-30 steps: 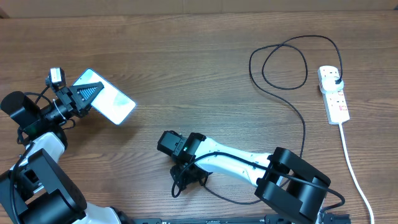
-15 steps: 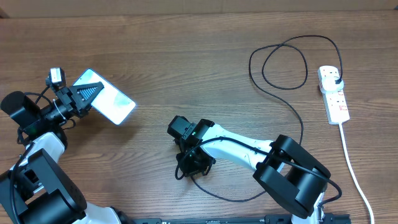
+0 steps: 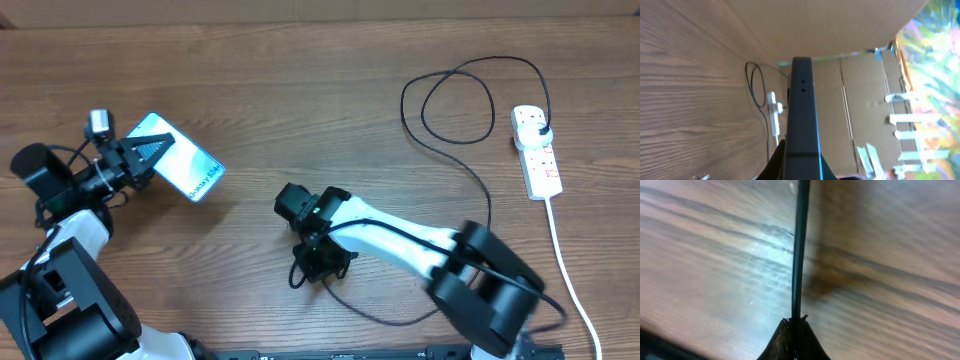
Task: Plug charger to phone and switch on socket
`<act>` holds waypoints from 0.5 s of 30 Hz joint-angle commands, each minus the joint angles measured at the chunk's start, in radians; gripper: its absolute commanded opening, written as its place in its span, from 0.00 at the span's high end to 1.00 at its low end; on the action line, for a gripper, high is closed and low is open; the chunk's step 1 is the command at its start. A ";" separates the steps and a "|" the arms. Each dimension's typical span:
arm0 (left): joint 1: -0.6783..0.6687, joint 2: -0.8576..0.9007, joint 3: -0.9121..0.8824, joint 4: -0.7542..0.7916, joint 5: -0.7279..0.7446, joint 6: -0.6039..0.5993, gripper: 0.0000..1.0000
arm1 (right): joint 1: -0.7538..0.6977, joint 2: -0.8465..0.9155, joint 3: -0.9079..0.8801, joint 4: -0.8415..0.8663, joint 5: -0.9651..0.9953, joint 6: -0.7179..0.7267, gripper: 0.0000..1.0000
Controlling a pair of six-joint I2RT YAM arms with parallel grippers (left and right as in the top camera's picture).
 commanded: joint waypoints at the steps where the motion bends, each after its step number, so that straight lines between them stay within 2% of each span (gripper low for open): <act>1: -0.060 -0.002 0.007 0.002 0.023 0.031 0.96 | 0.000 -0.195 0.033 -0.010 0.062 -0.006 0.96; 9: -0.172 -0.002 0.007 0.001 0.023 0.038 0.96 | 0.013 -0.429 0.033 -0.062 0.007 0.000 0.96; 15: -0.242 -0.002 0.007 0.002 0.023 0.021 0.96 | 0.014 -0.461 0.033 -0.120 -0.028 0.000 0.96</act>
